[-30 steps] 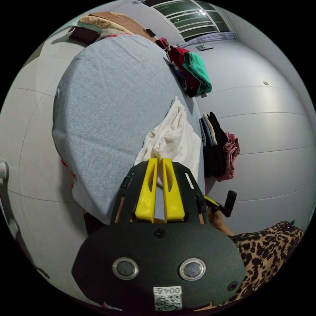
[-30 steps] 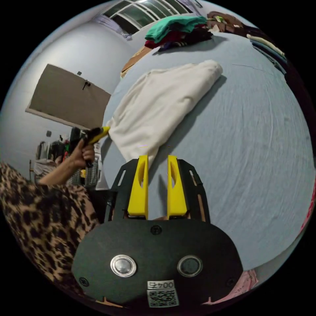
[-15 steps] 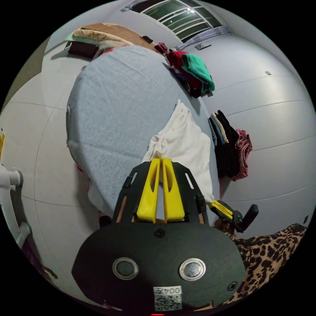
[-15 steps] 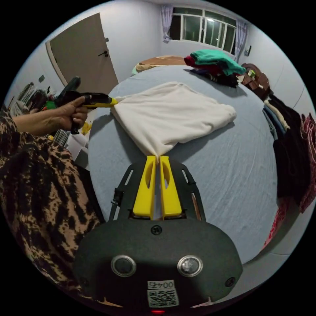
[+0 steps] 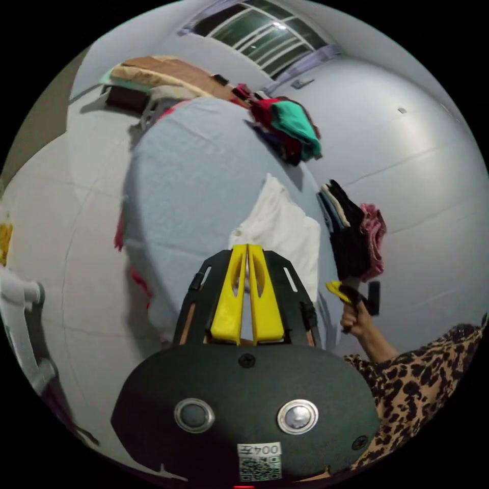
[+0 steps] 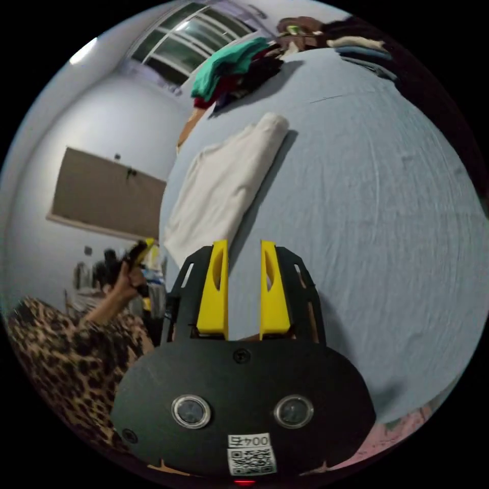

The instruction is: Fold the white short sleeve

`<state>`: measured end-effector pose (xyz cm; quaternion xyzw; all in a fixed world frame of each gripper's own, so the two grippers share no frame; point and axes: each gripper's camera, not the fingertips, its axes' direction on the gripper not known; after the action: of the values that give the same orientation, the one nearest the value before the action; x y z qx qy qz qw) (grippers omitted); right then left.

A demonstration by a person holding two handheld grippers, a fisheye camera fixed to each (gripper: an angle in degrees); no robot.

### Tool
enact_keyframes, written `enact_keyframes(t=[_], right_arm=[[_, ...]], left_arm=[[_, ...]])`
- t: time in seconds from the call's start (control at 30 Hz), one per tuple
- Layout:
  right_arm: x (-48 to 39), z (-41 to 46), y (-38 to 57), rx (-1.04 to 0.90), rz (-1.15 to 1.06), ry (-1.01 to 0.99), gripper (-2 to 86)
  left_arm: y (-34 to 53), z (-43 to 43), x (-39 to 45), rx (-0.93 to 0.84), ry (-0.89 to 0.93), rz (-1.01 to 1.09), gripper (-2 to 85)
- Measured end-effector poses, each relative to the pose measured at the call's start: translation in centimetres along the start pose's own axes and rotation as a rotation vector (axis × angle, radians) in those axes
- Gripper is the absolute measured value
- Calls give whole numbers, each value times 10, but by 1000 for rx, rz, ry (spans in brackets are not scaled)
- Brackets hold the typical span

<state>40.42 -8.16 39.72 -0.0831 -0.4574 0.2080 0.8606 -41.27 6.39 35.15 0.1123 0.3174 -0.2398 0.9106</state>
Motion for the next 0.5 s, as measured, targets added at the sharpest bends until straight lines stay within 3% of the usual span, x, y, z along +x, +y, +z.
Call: enact_keyframes(t=[0.17,0.37,0.43,0.5], right_arm=[[37,-7,-68,44,127,-77,114],[60,12,-117,-67,170,-70,107],[55,10,-127,-78,123,-80,73],[24,-11,-140,-8,-56,51,44]], left_arm=[[-26,70,51,-69,-80,175,17],[-20,97,46,-40,-189,164,18],[-21,98,43,-43,-173,133,15],[-22,99,34,-45,-124,90,13]])
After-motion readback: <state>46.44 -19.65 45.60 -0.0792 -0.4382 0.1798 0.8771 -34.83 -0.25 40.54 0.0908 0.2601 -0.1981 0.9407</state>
